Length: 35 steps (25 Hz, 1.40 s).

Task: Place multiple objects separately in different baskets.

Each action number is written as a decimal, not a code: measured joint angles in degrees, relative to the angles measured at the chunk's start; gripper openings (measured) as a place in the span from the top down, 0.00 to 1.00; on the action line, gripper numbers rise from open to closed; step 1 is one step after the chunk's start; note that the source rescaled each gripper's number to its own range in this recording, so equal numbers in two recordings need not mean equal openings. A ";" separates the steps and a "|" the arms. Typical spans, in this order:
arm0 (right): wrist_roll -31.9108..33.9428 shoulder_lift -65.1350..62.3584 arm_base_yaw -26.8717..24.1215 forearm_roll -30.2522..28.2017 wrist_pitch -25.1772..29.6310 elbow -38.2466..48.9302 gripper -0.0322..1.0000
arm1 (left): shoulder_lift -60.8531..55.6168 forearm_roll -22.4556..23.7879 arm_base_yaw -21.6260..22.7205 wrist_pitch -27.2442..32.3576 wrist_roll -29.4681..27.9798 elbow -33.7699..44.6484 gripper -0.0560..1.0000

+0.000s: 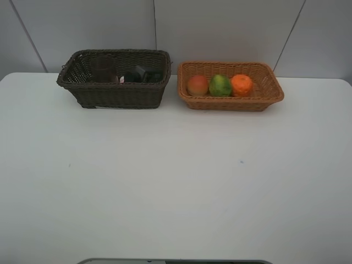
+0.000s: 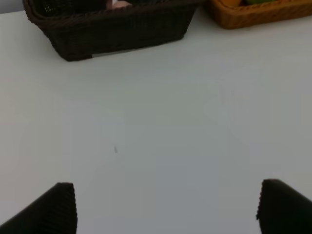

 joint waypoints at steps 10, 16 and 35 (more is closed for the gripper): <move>0.00 0.00 0.00 0.08 0.00 0.00 0.04 | 0.00 -0.52 0.00 0.00 0.19 0.19 0.04; 0.00 0.00 0.00 0.25 0.00 0.00 0.04 | 0.00 -0.70 3.96 0.00 0.19 0.19 0.04; 0.00 0.00 0.00 0.48 0.00 0.00 0.04 | 0.00 -0.74 13.84 0.00 0.19 0.19 0.04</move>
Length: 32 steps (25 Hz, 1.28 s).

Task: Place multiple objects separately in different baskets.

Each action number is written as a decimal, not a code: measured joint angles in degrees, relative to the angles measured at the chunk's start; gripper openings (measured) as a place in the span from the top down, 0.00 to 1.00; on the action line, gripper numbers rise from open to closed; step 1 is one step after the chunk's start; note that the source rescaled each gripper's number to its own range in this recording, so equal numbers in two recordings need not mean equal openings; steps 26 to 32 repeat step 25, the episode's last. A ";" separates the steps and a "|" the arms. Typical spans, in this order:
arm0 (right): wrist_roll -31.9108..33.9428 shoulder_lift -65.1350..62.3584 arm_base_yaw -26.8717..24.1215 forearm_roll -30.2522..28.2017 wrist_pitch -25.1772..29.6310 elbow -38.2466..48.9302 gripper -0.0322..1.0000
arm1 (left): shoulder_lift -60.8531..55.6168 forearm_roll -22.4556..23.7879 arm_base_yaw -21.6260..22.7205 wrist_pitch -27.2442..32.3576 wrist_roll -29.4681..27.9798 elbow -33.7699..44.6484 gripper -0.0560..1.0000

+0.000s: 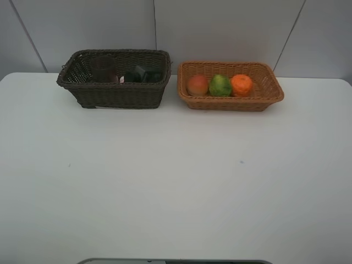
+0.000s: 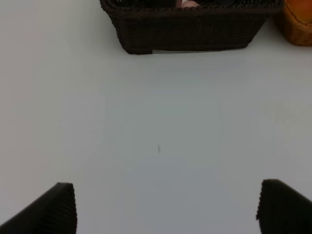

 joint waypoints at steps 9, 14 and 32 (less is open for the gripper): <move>0.00 0.00 0.00 0.00 0.00 0.00 0.04 | 0.00 0.00 0.00 0.00 0.00 0.00 0.04; 0.00 0.00 0.00 0.00 0.00 0.00 0.04 | 0.00 0.00 0.00 0.00 0.00 0.00 0.04; 0.00 0.00 0.00 0.00 0.00 0.00 0.04 | 0.00 0.00 0.00 0.00 0.00 0.00 0.04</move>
